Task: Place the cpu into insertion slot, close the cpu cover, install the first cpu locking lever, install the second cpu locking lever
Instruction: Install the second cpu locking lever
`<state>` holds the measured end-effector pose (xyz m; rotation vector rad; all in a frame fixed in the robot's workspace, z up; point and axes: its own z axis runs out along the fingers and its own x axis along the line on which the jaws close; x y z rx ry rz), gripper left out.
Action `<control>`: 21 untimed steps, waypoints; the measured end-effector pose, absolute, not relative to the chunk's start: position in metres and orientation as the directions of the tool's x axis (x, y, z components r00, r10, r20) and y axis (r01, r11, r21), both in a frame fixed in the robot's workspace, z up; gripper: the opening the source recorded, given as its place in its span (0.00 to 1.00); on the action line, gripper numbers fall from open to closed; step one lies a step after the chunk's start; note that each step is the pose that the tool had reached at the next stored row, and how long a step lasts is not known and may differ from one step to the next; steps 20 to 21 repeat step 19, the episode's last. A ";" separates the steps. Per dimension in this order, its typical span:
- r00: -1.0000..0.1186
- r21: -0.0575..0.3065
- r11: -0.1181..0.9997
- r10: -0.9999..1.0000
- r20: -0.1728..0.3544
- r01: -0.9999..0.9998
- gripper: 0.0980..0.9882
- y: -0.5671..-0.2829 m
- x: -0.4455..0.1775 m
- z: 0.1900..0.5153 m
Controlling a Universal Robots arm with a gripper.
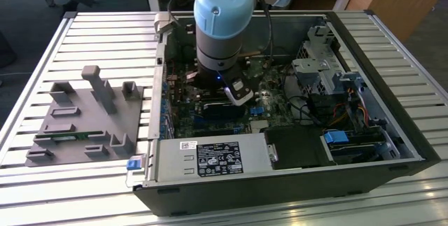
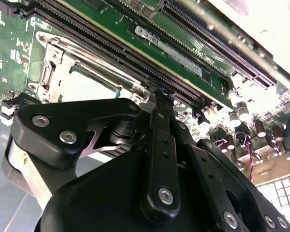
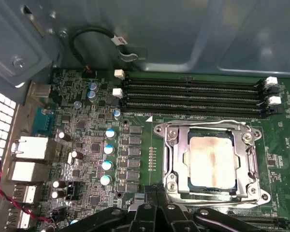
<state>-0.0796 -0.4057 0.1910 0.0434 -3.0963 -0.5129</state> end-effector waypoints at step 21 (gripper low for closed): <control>-1.000 0.324 0.946 -0.028 -0.002 -0.027 0.01 -0.406 -0.080 0.218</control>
